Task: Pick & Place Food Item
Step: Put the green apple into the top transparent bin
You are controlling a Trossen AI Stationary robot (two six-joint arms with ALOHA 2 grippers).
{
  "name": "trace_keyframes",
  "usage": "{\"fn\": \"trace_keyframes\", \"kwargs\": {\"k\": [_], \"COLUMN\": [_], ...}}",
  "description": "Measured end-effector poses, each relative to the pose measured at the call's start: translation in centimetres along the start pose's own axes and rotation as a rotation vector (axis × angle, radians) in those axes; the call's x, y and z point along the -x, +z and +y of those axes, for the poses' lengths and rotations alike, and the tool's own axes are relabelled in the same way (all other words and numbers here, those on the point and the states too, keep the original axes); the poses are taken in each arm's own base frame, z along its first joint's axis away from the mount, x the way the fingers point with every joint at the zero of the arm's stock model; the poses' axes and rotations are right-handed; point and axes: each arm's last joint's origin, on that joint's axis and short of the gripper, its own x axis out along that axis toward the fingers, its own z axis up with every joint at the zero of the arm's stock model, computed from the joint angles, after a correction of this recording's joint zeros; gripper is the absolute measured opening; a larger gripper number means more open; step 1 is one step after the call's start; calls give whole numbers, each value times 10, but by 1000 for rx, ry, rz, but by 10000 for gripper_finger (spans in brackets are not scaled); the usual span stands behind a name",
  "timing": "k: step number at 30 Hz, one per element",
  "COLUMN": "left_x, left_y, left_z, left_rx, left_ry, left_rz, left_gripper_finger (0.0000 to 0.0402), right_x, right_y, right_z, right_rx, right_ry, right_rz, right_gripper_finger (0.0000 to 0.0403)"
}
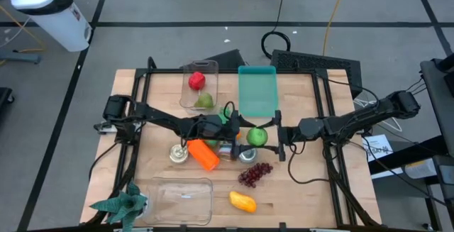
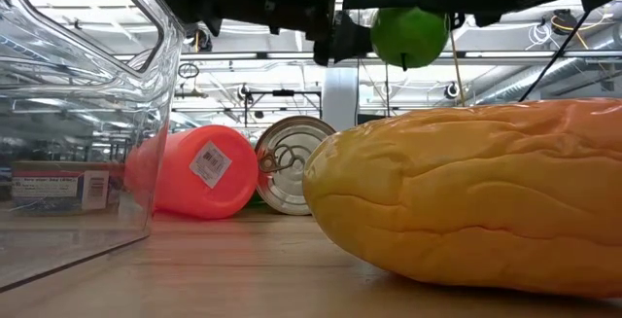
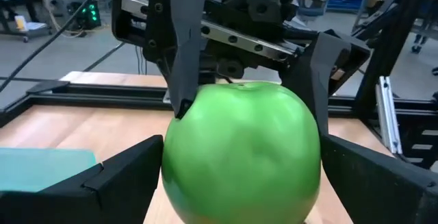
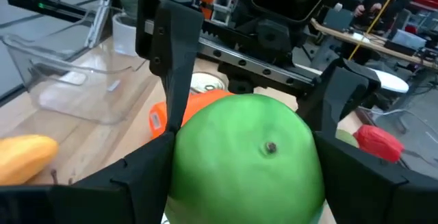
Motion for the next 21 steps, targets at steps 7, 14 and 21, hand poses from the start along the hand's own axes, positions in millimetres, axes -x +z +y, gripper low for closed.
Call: {"fn": "trace_keyframes", "kwargs": {"k": [7,14,21], "left_x": [0,-1,-1], "left_y": [2,2,2], "left_z": [-2,-2,0], "left_rx": [3,-4,0], "left_ry": [-39,-67,-67], "left_rz": [-13,-9,-10], "left_gripper_finger": [392,350,291], "right_x": [0,1,3], "right_y": [3,0,-7], "right_z": [0,0,0], "right_rx": [-7,-12,-40], "right_ry": [34,20,-4], "right_rz": [-40,-56,-90], "right_gripper_finger": [294,294,326]}}
